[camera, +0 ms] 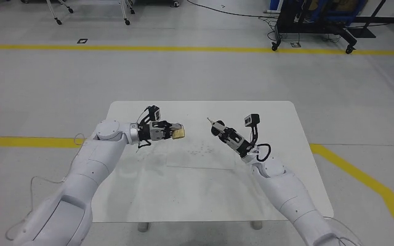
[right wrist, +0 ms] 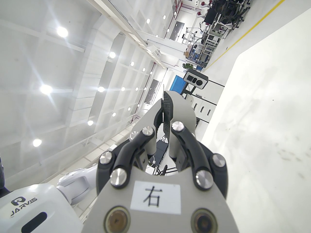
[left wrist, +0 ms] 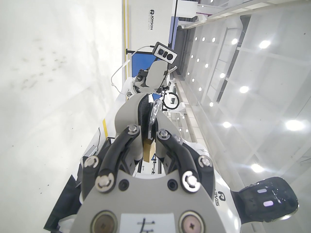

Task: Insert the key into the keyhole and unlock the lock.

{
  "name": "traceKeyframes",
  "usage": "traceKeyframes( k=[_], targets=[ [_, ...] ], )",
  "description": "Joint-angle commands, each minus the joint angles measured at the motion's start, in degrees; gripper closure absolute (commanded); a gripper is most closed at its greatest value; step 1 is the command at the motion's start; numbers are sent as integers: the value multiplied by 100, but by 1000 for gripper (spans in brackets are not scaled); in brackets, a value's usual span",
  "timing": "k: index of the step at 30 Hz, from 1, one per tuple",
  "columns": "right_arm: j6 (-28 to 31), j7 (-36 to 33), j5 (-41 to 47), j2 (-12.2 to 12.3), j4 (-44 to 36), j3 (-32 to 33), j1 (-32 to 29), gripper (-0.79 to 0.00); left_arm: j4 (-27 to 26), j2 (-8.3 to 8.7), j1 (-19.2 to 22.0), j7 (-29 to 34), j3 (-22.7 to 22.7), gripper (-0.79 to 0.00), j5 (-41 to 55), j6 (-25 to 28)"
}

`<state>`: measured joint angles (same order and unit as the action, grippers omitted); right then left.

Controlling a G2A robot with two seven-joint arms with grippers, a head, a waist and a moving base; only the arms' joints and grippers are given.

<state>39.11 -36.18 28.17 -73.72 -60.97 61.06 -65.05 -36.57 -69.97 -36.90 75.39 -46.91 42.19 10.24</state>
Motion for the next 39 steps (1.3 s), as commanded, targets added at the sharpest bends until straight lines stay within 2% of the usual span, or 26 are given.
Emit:
traceKeyframes(
  k=[1, 6, 10, 16, 23, 33, 36, 38, 39],
  targets=[
    [0, 0, -1, 0, 0, 0, 0, 0, 0, 0, 0, 0, 0, 0, -1, 0],
    [0, 0, -1, 0, 0, 0, 0, 0, 0, 0, 0, 0, 0, 0, -1, 0],
    [-229, 176, -102, -39, -291, -121, -58, 0, -383, -3, -75, -366, 33, 0, -238, -226],
    [-490, 542, -176, -93, -630, -241, -261, 0, -525, 4, -199, -848, -123, 0, -172, -473],
    [-799, 1115, -415, -73, -1134, -103, -663, 0, -652, 28, -264, -898, -265, 0, -179, -668],
    [-799, 1115, -415, -73, -1134, -103, -663, 0, -652, 28, -264, -898, -265, 0, -179, -668],
    [-799, 1115, -415, -73, -1134, -103, -663, 0, -833, 29, -377, -1050, -244, 0, -282, -764],
    [-815, 1236, -822, -55, -1159, -61, -648, 0, -933, 44, -436, -1074, -278, 0, -309, -860],
    [-814, 1338, -1349, -30, -1209, -26, -613, 0, -957, 53, -460, -1091, -300, 0, -322, -907]
  ],
)
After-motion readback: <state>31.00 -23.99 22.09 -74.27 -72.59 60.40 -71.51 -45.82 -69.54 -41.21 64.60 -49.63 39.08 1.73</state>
